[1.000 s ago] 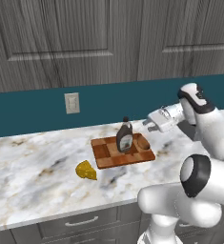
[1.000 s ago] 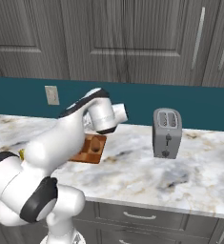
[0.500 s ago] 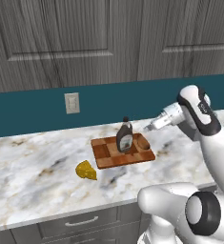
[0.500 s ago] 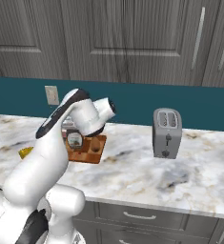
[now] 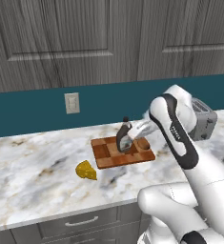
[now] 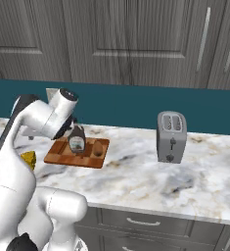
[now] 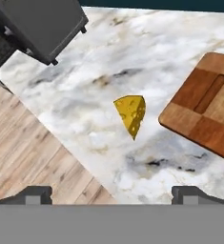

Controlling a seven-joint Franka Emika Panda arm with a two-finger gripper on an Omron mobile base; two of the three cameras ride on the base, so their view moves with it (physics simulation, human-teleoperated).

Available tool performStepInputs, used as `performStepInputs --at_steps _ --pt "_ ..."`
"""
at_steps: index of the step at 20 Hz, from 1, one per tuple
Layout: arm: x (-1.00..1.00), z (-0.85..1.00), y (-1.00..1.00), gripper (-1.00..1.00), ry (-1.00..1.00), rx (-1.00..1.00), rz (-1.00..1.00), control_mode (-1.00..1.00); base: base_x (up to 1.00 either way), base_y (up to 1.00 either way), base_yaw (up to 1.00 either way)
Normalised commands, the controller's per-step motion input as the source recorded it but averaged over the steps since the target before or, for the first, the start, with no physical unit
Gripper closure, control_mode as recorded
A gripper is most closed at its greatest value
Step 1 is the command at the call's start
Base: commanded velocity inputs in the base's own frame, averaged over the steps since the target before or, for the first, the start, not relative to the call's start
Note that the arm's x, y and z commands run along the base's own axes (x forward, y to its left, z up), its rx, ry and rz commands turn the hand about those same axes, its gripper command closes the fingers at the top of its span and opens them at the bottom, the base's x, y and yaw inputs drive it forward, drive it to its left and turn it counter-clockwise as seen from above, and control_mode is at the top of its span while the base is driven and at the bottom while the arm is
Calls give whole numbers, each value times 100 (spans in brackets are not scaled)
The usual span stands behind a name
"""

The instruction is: Retrieve the reheated potato from the microwave, then place the potato, cheese, and condiment on the cutting board.

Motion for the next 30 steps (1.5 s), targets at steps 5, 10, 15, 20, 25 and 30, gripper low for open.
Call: performStepInputs --at_steps 5,10,15,20,25,30 --pt "-3 -5 67 -100 2 -50 -1 -100 0 0 0" --pt "22 -17 56 -100 10 -45 -1 -100 0 0 0" --pt "41 -21 39 -100 11 -25 0 -100 0 0 0" --pt "33 -27 30 -100 10 -19 4 -100 0 0 0" --pt "16 -28 18 -100 1 -8 13 -100 0 0 0" --pt "6 -26 11 -100 0 0 16 -100 0 0 0"
